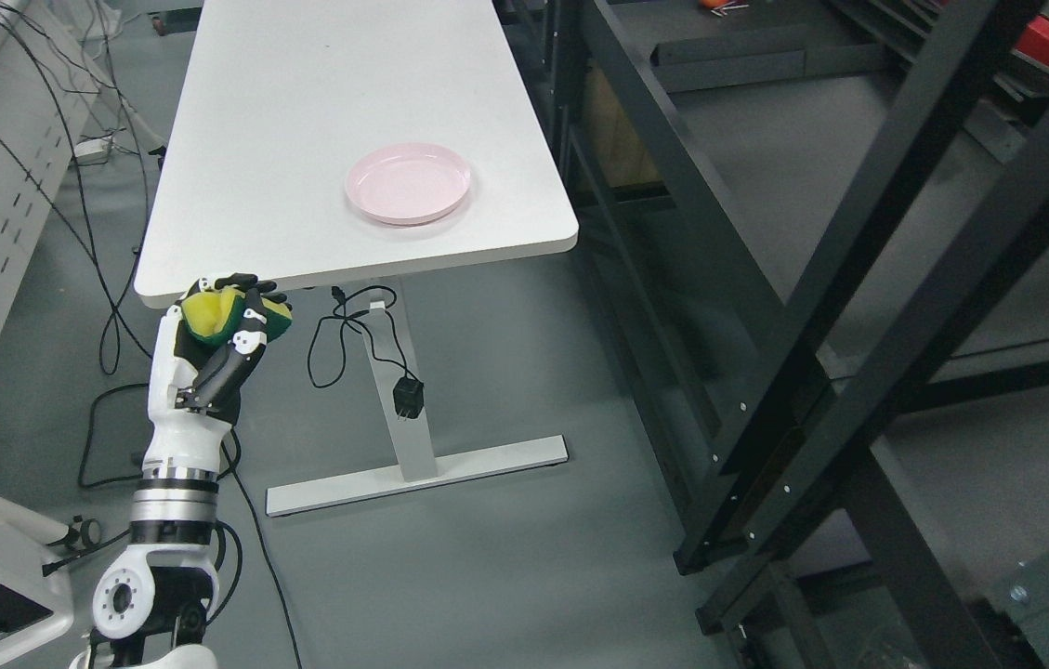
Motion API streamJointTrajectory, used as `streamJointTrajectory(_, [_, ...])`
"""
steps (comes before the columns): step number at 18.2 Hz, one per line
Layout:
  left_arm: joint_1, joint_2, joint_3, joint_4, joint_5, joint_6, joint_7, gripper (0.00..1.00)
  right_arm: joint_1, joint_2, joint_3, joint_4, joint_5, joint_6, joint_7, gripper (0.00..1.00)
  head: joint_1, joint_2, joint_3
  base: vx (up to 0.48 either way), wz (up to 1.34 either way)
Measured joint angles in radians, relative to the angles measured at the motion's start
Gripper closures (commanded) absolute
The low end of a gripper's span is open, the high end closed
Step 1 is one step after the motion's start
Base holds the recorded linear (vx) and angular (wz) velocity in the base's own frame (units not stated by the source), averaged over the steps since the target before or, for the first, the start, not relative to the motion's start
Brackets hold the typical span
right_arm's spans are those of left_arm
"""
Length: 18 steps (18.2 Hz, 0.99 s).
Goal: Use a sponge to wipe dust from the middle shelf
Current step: 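Hold the sponge in the left hand while turning toward the shelving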
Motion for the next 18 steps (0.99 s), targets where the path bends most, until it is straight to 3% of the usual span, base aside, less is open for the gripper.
streamJointTrajectory(9, [0.003, 0.0, -0.043, -0.004, 0.0, -0.009, -0.012, 0.99, 0.0, 0.0, 0.0, 0.0, 0.0, 0.0, 0.0, 0.0, 0.0, 0.0, 0.0, -0.124, -0.44])
streamJointTrajectory(18, [0.006, 0.0, -0.178, -0.027, -0.029, -0.101, -0.066, 1.0, 0.0, 0.0, 0.0, 0.0, 0.0, 0.0, 0.0, 0.0, 0.0, 0.0, 0.0, -0.091, -0.49])
